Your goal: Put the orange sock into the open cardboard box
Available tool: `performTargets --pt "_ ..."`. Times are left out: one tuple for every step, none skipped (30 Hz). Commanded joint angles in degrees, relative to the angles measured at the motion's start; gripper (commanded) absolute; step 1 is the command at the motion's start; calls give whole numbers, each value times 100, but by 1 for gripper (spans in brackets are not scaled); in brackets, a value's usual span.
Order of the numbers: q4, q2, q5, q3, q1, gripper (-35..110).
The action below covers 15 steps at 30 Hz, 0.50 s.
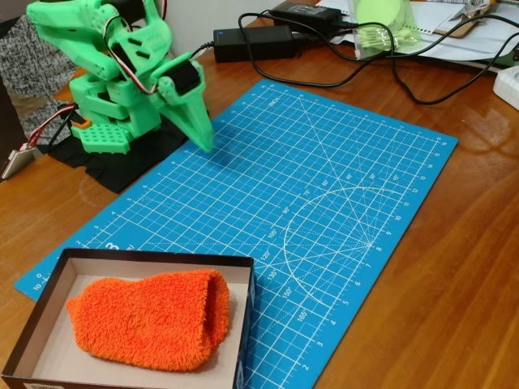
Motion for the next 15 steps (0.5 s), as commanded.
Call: performTargets --pt "237 466 70 211 202 0" --pt "308 580 70 229 211 0" --pt "422 765 44 255 141 0" --pt "475 835 -9 281 70 0" --pt "475 826 -18 272 53 0" --pt "483 826 0 272 62 0" --pt "501 826 44 272 114 0" --pt "510 835 88 272 193 0" --pt "527 835 141 272 264 0" --pt "536 835 167 264 316 0" --pt "545 835 176 264 325 0" --pt "545 835 167 264 316 0" --pt "554 835 149 264 264 0" --pt "554 835 132 264 211 0" --pt "554 835 123 255 176 0"
